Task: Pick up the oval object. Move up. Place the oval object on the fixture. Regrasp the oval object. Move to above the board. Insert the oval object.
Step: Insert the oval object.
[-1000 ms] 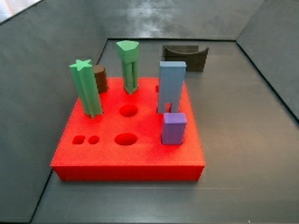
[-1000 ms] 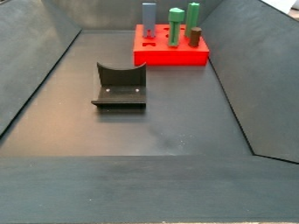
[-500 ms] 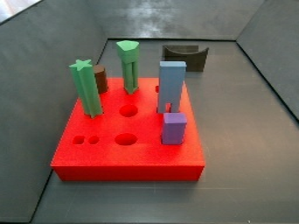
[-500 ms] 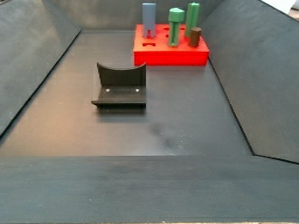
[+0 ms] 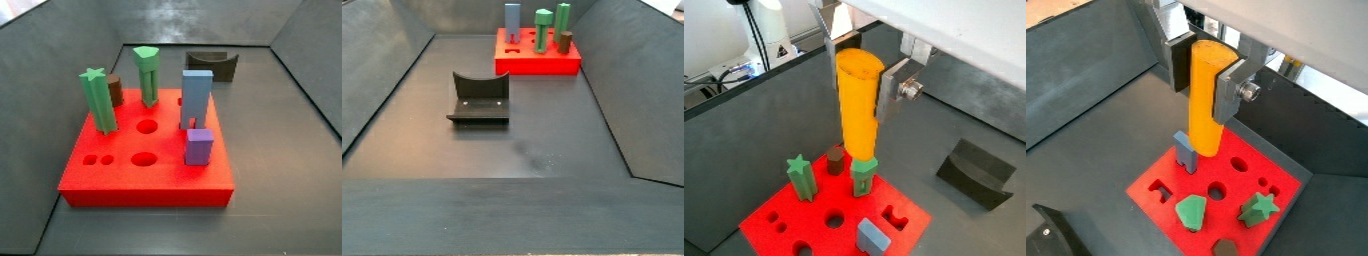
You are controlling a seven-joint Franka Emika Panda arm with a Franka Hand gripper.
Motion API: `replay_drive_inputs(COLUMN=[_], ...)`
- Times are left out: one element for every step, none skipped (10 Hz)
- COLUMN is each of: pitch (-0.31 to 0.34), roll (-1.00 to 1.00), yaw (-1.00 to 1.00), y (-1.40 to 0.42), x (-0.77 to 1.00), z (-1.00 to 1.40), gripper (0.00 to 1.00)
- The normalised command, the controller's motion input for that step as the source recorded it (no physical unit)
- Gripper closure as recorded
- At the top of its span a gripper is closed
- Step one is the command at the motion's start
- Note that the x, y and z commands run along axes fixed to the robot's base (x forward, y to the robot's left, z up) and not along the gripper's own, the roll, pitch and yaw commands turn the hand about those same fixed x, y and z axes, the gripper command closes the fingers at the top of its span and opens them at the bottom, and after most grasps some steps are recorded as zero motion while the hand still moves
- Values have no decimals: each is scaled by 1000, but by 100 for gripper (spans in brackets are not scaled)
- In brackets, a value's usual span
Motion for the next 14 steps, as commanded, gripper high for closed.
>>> replay_drive_inputs(pitch=[20, -1, -133, -227, -183, -214, -210, -196, -120, -16, -20, -44, -71, -210], roll=[84, 39, 101, 124, 53, 16, 0, -101, -194, -269, -237, -257, -251, -84], yaw=[-23, 0, -111, -114, -43, -20, -31, 0, 0, 0, 0, -31, 0, 0], y=[-306, -486, -731, -766, -691, -737, -623, -291, -29, 54, 123, 83, 80, 0], x=[34, 3, -131, -354, -329, -260, -166, 0, 0, 146, 163, 111, 11, -123], z=[-126, -449, -686, -780, -880, -817, -834, -749, -717, -631, -686, -626, -637, -571], gripper=[100, 100, 100, 100, 100, 100, 100, 100, 100, 100, 100, 100, 100, 100])
